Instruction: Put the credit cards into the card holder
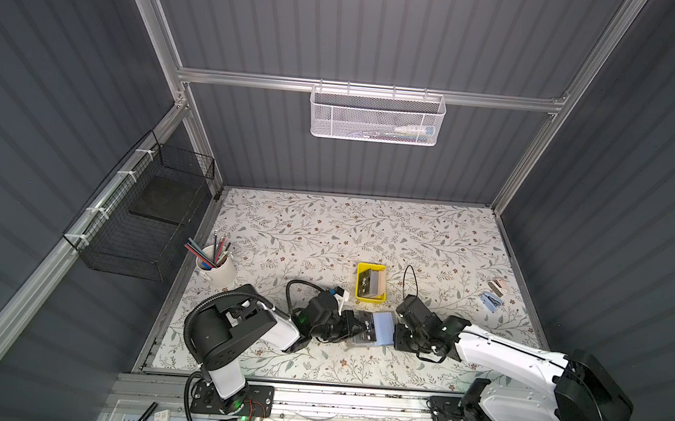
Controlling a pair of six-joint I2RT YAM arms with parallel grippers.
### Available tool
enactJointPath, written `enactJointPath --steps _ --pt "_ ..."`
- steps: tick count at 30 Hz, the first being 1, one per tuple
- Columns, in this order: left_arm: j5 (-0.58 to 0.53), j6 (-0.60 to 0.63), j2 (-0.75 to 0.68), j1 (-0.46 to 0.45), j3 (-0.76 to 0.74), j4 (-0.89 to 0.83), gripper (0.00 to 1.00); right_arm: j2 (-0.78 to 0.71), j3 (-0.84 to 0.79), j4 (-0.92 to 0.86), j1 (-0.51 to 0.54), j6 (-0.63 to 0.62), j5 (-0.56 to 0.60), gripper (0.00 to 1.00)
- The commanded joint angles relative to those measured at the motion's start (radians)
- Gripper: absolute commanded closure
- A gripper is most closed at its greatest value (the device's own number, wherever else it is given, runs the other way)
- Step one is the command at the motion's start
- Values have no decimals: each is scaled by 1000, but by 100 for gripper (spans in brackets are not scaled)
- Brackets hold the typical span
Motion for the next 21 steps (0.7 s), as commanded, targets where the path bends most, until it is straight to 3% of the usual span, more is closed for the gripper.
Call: enactJointPath --steps 1,21 --pt "16 -33 21 -5 -15 30 100 15 5 -43 -1 23 44 83" --pt "38 -56 -4 -5 -15 -24 100 49 -26 -19 2 40 34 84"
